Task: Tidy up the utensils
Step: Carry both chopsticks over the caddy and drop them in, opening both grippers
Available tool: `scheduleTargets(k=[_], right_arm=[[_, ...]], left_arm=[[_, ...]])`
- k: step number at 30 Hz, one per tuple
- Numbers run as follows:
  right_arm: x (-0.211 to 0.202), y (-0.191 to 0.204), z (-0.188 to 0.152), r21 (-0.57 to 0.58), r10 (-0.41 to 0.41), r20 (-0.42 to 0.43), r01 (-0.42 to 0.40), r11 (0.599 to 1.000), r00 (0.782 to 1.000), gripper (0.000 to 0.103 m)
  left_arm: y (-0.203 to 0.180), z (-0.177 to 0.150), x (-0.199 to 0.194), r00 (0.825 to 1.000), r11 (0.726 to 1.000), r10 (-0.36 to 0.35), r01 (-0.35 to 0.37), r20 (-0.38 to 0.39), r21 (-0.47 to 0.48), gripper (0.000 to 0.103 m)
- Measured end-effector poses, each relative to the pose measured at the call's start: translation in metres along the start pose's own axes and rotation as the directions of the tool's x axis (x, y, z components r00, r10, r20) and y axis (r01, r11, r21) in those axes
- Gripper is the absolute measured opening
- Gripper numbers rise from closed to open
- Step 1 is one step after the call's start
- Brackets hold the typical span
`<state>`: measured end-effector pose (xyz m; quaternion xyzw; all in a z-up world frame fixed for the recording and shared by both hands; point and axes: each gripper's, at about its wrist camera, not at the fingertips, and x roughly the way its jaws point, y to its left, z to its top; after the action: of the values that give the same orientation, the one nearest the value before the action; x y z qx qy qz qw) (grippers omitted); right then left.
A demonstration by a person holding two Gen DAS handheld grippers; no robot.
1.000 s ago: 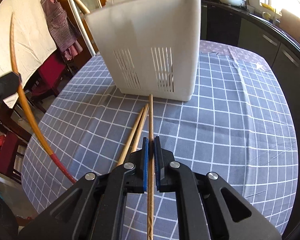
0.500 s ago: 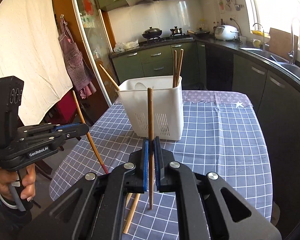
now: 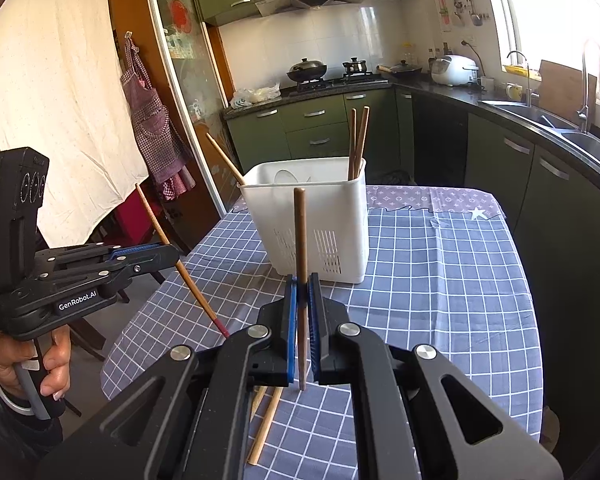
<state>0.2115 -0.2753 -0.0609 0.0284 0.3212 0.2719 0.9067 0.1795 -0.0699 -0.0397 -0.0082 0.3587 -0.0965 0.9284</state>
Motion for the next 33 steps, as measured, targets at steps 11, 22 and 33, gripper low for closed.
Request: scheduleTargets(k=[11,22,33], right_arm=[[-0.006,0.006,0.014,-0.029,0.023,0.018,-0.022,0.999,1.0,0.006],[-0.031,0.02,0.056,-0.096,0.047,0.088,-0.039,0.995,0.995,0.006],[-0.058,0.032,0.116,-0.14,0.061,0.202,-0.033,0.99,0.977,0.006]], left_arm=[[0.002,0.01,-0.008,1.0,1.0,-0.019,0.019,0.006,0.007,0.006],[-0.003,0.043,-0.029,0.998,0.998,-0.041,0.039,0.047,0.043,0.006],[-0.009,0.099,-0.062,0.989,0.996,-0.06,0.051,0.138,0.066,0.006]])
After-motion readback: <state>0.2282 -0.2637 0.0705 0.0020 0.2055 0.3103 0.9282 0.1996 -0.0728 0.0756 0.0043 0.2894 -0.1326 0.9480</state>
